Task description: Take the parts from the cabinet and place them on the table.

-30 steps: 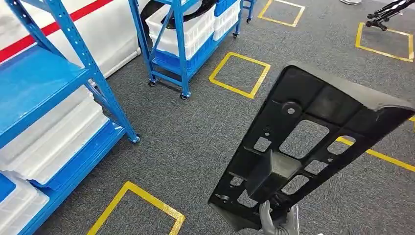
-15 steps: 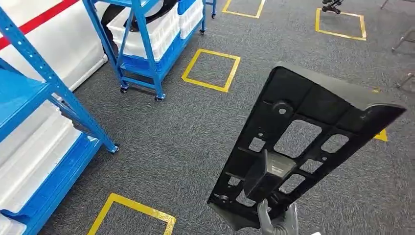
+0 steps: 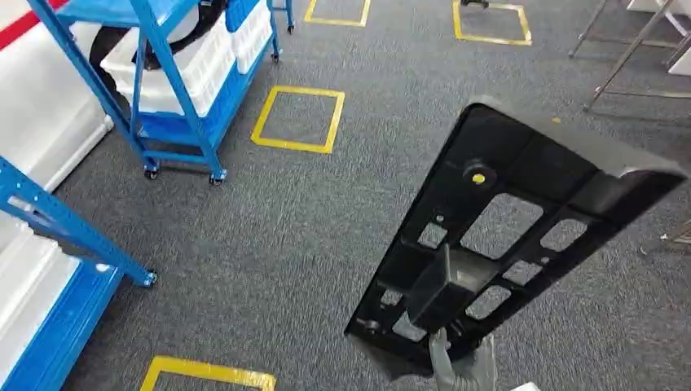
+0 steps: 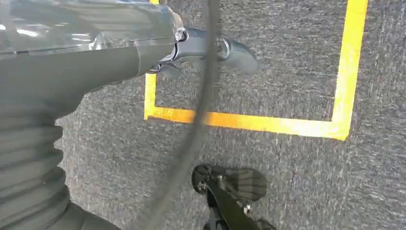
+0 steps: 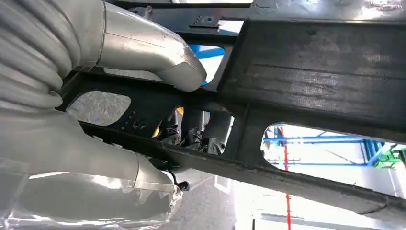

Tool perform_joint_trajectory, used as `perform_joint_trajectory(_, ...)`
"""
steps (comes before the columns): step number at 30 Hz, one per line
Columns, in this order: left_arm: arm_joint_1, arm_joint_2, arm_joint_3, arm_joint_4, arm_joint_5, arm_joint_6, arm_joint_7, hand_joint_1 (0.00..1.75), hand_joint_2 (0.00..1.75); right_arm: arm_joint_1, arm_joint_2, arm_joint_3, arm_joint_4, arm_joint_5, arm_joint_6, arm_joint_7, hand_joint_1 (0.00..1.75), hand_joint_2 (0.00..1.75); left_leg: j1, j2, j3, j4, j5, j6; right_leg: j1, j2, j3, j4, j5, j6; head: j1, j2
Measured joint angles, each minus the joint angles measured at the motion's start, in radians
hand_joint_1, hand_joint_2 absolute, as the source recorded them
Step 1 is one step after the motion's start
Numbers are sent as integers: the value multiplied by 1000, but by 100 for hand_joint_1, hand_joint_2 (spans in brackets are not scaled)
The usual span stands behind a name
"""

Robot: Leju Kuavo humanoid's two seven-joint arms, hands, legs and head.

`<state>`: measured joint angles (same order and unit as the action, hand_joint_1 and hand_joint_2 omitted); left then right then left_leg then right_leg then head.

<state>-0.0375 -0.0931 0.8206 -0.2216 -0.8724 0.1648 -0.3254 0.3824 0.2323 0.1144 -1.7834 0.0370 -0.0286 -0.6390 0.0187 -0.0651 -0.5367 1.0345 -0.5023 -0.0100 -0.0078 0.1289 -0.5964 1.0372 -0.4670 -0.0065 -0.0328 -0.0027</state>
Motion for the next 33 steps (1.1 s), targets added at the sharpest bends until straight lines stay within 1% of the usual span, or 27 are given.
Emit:
perform_joint_trajectory(1,-1,0,0,0,0,0,-1,0,175,2,0,0,0,0,1,0,175,175,-2,10,0,-2,3,6,-2,8,-2,-1,3,6,0,0)
perform_joint_trajectory(2,-2,-2,0,0,-1,0,-1,0,175,1,0,0,0,0,1,0,175,175,6,24,1,-12,11,17,-3,6,-5,6,-1,8,0,0)
perform_joint_trajectory(3,-4,-2,0,0,-2,0,-2,0,175,2,0,0,0,0,2,0,175,175,3,36,2,-14,12,21,2,-54,-14,28,-19,10,1,0)
perform_joint_trajectory(4,-3,-2,0,0,-3,0,-3,0,175,-2,0,0,0,2,4,0,175,175,2,48,1,-14,12,28,3,-95,-40,83,-56,13,0,0)
perform_joint_trajectory(6,2,-2,0,0,-3,0,-4,0,175,-4,0,0,0,2,4,0,175,175,-4,78,-1,-14,11,31,0,-118,-110,229,-126,19,0,0)
perform_joint_trajectory(7,3,-1,0,0,-3,0,-5,0,175,-3,0,0,0,2,4,1,175,175,-6,92,-2,-14,10,32,-2,-120,-135,280,-142,21,0,0)
perform_joint_trajectory(8,2,-1,0,0,-3,0,-5,0,175,-3,0,-1,0,2,4,2,175,175,-7,107,-2,-14,9,33,-4,-122,-138,290,-134,22,0,0)
perform_joint_trajectory(9,1,-2,0,0,-3,0,-5,0,175,-3,0,-1,0,3,5,5,175,175,-8,118,-1,-14,9,32,-5,-125,-121,258,-109,21,0,0)
perform_joint_trajectory(10,-1,-2,0,0,-5,0,-5,0,175,-3,0,-1,0,5,8,6,175,175,-8,130,1,-14,7,31,-5,-130,-80,189,-70,19,0,0)
perform_joint_trajectory(11,-3,-3,0,0,-5,0,-4,0,175,-4,0,0,0,7,8,8,175,175,-8,139,4,-14,4,28,-4,-147,-29,98,-29,15,0,0)
perform_joint_trajectory(12,-3,-4,0,0,-6,0,-4,0,175,-5,0,0,0,10,9,8,175,175,-9,148,9,-14,2,24,2,-194,15,19,-14,8,0,0)
perform_joint_trajectory(13,-2,-6,1,0,-6,0,-4,0,175,-9,0,1,0,10,9,9,175,175,-16,157,9,-10,-3,16,18,-218,22,-3,-27,3,1,0)
perform_joint_trajectory(16,-5,-8,1,0,-6,0,-1,0,175,-9,0,3,-1,11,9,9,175,175,-13,188,19,-20,-3,4,21,-179,14,-2,-23,-10,0,0)
perform_joint_trajectory(17,-7,-10,1,0,-6,0,-1,0,175,-9,0,3,-1,11,9,9,175,175,-15,194,26,-20,-8,-2,13,-167,22,-16,-17,-19,0,0)
perform_joint_trajectory(18,-8,-9,1,-1,-6,0,-1,0,175,-9,0,3,-1,11,9,9,175,175,-9,161,26,-9,-21,-8,8,-159,31,-24,-12,-23,0,0)
perform_joint_trajectory(19,-9,-10,1,-1,-5,0,-1,0,175,-12,0,4,-1,12,9,10,175,175,-8,110,7,32,-50,-11,6,-149,32,-27,-10,-30,0,0)
perform_joint_trajectory(20,-7,-12,1,-1,-5,-1,-1,0,175,-15,2,5,-1,12,9,10,175,175,-7,87,-26,102,-87,-12,6,-140,31,-27,-10,-35,0,0)
perform_joint_trajectory(21,-3,-12,3,-1,-5,-1,-1,0,175,-15,3,6,-1,12,9,10,175,175,-7,77,-66,186,-124,-15,7,-126,32,-27,-10,-36,0,0)
perform_joint_trajectory(22,-1,-12,4,-1,-5,-1,-3,0,175,-14,3,6,0,12,9,10,175,175,-7,74,-101,254,-145,-17,8,-113,32,-26,-11,-37,0,0)
perform_joint_trajectory(23,0,-12,6,-1,-3,-1,-5,0,175,-13,3,6,3,12,9,10,175,175,-7,73,-122,289,-141,-19,8,-96,32,-24,-11,-37,0,0)
perform_joint_trajectory(24,0,-12,7,-1,0,-1,-9,0,175,-13,3,6,5,12,8,10,175,175,-7,72,-117,267,-109,-19,8,-81,33,-21,-11,-36,0,0)
perform_joint_trajectory(26,-2,-12,7,-1,0,-1,-11,0,175,-13,3,6,6,12,8,11,175,175,-4,61,-61,125,-15,-18,5,-54,34,-13,-16,-31,0,0)
perform_joint_trajectory(27,-2,-12,8,-1,0,-1,-12,0,175,-13,3,6,6,12,8,10,175,175,-1,33,-28,44,26,-17,4,-42,33,-8,-20,-27,0,0)
perform_joint_trajectory(28,-2,-12,9,-1,0,-1,-13,0,175,-15,3,6,7,12,8,11,175,175,0,-16,-17,12,10,-14,9,-31,27,1,-23,-21,0,0)
perform_joint_trajectory(30,-4,-12,11,-1,0,-1,-11,0,175,-13,3,6,7,16,10,11,175,175,-2,-4,-12,-2,6,-6,3,-11,15,2,-18,-10,0,0)
perform_joint_trajectory(32,-7,-13,16,-1,-3,-2,-8,0,175,-7,3,6,8,18,9,11,175,175,-2,15,-8,-8,12,9,2,9,11,-5,-12,4,0,0)
perform_joint_trajectory(33,-8,-17,16,-1,-5,-2,-7,0,175,-6,3,6,8,18,9,11,175,175,5,33,-5,-18,19,17,1,-13,10,6,-20,5,0,0)
